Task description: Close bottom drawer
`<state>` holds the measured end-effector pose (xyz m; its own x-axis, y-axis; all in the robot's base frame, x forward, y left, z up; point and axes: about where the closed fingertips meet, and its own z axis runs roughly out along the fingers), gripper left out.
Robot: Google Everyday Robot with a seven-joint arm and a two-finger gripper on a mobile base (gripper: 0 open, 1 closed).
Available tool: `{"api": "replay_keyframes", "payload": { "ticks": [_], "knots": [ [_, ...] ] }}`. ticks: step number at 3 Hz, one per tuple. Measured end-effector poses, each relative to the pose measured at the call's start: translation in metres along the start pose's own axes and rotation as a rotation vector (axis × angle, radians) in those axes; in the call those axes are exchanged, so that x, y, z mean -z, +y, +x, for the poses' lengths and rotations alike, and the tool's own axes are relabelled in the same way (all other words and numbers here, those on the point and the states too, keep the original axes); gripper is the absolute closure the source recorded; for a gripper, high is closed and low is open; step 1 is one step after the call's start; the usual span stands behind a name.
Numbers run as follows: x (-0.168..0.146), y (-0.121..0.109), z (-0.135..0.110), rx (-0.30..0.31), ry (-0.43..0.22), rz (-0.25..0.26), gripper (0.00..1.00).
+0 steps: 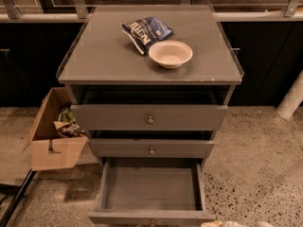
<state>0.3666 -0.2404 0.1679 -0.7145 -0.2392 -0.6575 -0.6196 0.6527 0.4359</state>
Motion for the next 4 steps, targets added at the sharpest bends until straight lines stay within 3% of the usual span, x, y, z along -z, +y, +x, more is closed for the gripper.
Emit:
{"api": "replay_keyframes", "payload": {
  "ticks": [2,4],
  "knots": [
    [-0.035,-0.019,0.004,-0.009,0.017,-0.070,1.00],
    [-0.049,-0.040,-0.008,0.015,0.019,-0.102,1.00]
  ]
}}
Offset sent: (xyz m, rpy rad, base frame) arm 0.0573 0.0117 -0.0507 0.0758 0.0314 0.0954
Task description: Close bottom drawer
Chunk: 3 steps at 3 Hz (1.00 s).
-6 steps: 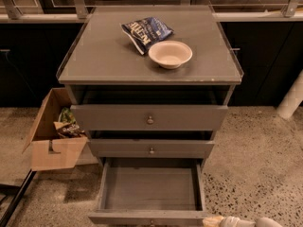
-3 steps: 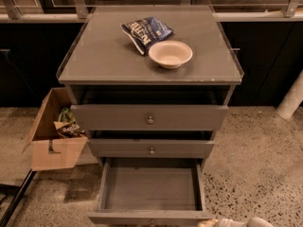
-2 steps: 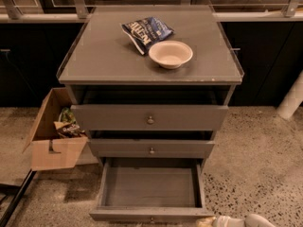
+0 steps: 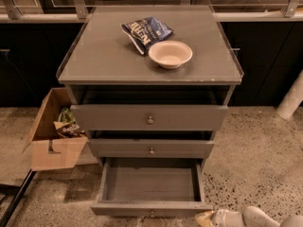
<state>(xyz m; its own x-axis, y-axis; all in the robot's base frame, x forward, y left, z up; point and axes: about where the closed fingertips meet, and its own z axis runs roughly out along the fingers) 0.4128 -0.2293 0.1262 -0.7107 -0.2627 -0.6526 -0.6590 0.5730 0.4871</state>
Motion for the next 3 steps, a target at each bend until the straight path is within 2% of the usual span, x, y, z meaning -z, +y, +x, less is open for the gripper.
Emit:
{"api": "replay_keyframes", "payload": {
  "ticks": [2,3],
  "knots": [
    [-0.010,-0.022,-0.013,0.035,0.021,-0.020,1.00],
    [-0.012,-0.034,-0.025,0.077,0.048,-0.040,1.00]
  ]
}}
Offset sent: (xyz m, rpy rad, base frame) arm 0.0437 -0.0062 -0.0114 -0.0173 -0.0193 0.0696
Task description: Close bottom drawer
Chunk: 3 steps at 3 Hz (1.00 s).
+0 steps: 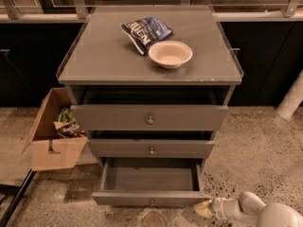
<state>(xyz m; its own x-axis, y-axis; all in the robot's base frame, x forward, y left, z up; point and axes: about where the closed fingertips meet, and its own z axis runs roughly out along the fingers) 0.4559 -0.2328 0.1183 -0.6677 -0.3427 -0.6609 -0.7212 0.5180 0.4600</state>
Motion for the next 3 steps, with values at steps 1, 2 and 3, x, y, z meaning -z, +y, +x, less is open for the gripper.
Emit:
{"api": "replay_keyframes", "payload": {
  "ticks": [1,2,3],
  "knots": [
    [-0.005,-0.011,-0.010,0.027,0.003,-0.012,1.00],
    [-0.010,-0.021,-0.025,0.048,-0.008,0.000,1.00],
    [-0.016,-0.031,-0.045,0.059,-0.029,0.024,1.00]
  ]
}}
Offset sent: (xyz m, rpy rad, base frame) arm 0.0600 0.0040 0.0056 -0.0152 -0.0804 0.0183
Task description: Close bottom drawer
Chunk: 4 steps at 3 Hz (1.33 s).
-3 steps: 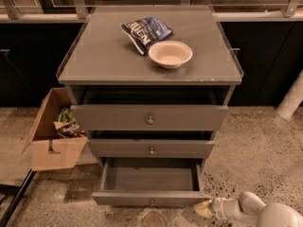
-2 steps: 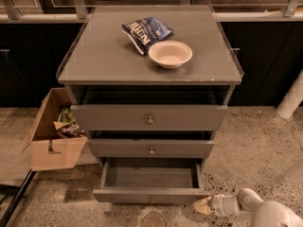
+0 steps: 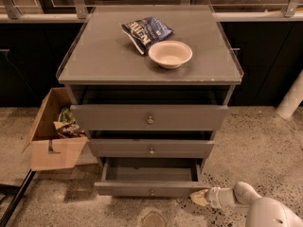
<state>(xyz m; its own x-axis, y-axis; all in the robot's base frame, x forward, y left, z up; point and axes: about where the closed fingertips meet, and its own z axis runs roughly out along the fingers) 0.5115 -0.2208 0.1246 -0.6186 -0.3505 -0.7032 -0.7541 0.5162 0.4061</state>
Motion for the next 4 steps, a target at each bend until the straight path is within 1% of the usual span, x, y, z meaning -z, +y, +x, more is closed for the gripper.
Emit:
{"api": "replay_keyframes", "payload": {
  "ticks": [1,2,3,4],
  "knots": [
    [-0.006,-0.011,-0.022,-0.016,-0.023,0.058,1.00],
    [-0.018,-0.024,-0.043,-0.039,-0.028,0.127,1.00],
    [-0.018,-0.024,-0.043,-0.039,-0.028,0.127,1.00],
    [-0.024,-0.031,-0.050,-0.042,-0.055,0.146,1.00]
  ]
}}
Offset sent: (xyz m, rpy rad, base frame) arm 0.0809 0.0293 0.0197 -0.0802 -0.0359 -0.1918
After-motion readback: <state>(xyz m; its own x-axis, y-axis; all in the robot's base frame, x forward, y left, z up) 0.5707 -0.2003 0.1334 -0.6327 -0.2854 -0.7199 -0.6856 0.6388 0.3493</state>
